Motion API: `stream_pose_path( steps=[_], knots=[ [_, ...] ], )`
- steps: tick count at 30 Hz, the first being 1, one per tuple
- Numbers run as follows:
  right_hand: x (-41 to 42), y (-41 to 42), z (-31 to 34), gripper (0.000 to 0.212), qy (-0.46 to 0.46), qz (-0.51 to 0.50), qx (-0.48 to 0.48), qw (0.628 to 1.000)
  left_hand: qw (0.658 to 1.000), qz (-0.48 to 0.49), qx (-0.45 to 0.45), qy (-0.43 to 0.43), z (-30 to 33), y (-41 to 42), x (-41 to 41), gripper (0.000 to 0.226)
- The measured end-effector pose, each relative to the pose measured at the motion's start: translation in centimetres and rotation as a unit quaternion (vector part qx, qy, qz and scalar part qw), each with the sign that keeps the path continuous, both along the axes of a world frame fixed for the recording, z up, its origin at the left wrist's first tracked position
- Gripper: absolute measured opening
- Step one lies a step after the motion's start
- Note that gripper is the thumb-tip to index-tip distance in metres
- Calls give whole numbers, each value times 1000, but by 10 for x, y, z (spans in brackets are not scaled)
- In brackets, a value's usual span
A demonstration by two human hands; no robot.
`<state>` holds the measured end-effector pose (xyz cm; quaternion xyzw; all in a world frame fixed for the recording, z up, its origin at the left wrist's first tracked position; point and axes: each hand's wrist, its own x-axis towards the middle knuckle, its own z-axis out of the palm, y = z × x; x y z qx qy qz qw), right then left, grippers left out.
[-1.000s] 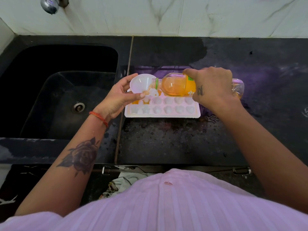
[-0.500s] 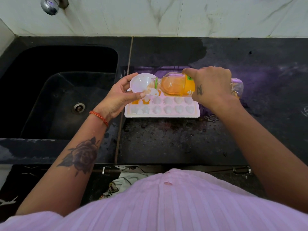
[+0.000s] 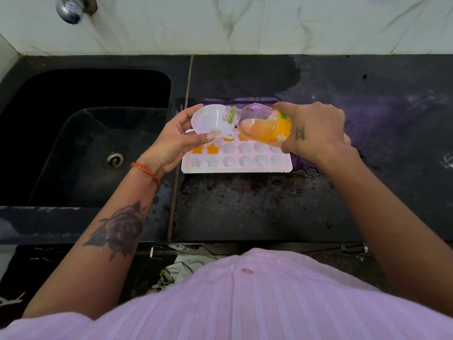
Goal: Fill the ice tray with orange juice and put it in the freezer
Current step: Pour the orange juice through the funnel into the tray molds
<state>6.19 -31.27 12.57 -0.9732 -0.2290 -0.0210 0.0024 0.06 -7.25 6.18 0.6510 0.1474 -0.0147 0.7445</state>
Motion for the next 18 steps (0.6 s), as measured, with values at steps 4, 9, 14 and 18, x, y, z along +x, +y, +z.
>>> stream_pose_path(
  steps=[4, 9, 14, 18],
  knots=[
    [-1, -9, 1, 62, -7, -15, 0, 1000, 1000, -13, -9, 1, -1, -7, 4, 80],
    [1, -18, -3, 55, -43, -21, -13, 999, 1000, -26, -14, 11, -3, -15, 10, 73],
    [-2, -22, 1, 47, -55, -18, -24, 998, 999, -29, -2, 16, -4, -21, 12, 68],
    [-2, -20, 1, 49, -59, -17, -37, 997, 999, -31, 2, 16, -5, -22, 13, 67]
  ],
)
